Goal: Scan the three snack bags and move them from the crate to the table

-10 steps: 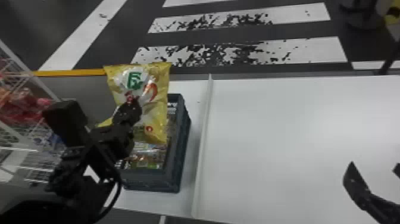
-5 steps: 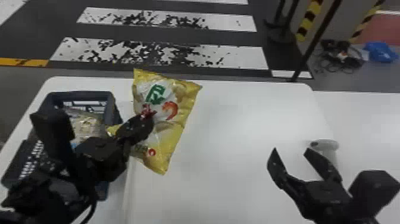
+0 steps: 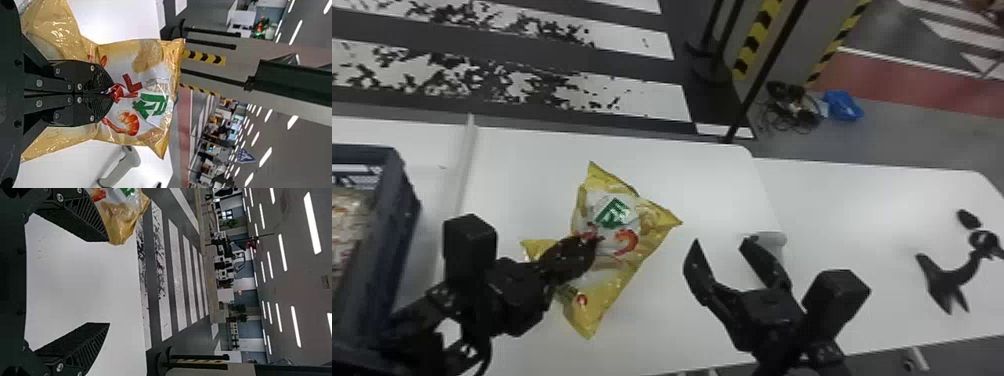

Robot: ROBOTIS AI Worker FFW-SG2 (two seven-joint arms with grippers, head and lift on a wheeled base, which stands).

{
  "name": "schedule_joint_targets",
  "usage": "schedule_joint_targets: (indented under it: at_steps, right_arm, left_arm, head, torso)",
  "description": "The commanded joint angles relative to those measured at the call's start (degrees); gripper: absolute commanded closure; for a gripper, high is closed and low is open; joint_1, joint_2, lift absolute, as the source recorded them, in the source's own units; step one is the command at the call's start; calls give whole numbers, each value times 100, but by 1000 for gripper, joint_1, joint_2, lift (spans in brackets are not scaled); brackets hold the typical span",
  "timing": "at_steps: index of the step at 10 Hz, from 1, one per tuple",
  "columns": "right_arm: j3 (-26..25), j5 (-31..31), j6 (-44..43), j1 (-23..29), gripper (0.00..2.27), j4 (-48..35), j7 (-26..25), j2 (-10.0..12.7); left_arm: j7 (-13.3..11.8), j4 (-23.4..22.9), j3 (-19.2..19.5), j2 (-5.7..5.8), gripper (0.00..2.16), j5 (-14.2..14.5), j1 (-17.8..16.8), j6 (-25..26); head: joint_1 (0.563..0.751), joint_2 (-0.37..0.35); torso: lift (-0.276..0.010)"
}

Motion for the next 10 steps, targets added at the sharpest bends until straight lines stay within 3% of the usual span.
schedule_joint_targets:
  at_steps: [1,3,4,5,6,7,9,10]
  right_arm:
    - [0,0,-13,12,127,-14,-2,9]
    - [53,9,4,3,127,-31,7,9]
    - [71,9,22,-5,127,-22,7,9]
    - [62,9,39,-5,127,-22,16,9]
    - [35,0,39,-5,127,-14,16,0]
    - [35,9,57,-5,127,-14,16,-9]
    - [44,9,75,-23,127,-5,16,-27]
    - [44,0,75,-32,127,-5,16,-35]
  left_arm:
    - [-42,684,-520,-37,2098,-61,-415,-1]
    - [46,1484,-1267,-230,2098,-298,-890,-160]
    - [90,1888,-1434,-345,2007,-378,-1030,-458]
    - [520,2196,-1601,-389,1487,-430,-1100,-951]
    - [652,2372,-1663,-397,161,-439,-1197,-1056]
    - [810,2451,-1715,-406,-1,-509,-1259,-1197]
    - [898,2416,-1671,-389,56,-606,-1259,-1320]
    - [1188,2407,-1663,-362,63,-606,-1241,-1513]
  head:
    - [695,-350]
    - [695,-350]
    - [695,-350]
    - [695,-350]
    - [695,-350]
    - [695,-350]
    - [695,-350]
    - [695,-350]
  torso:
    - [-62]
    - [-62]
    - [-62]
    - [-62]
    - [-62]
    - [-62]
    - [-62]
    - [-62]
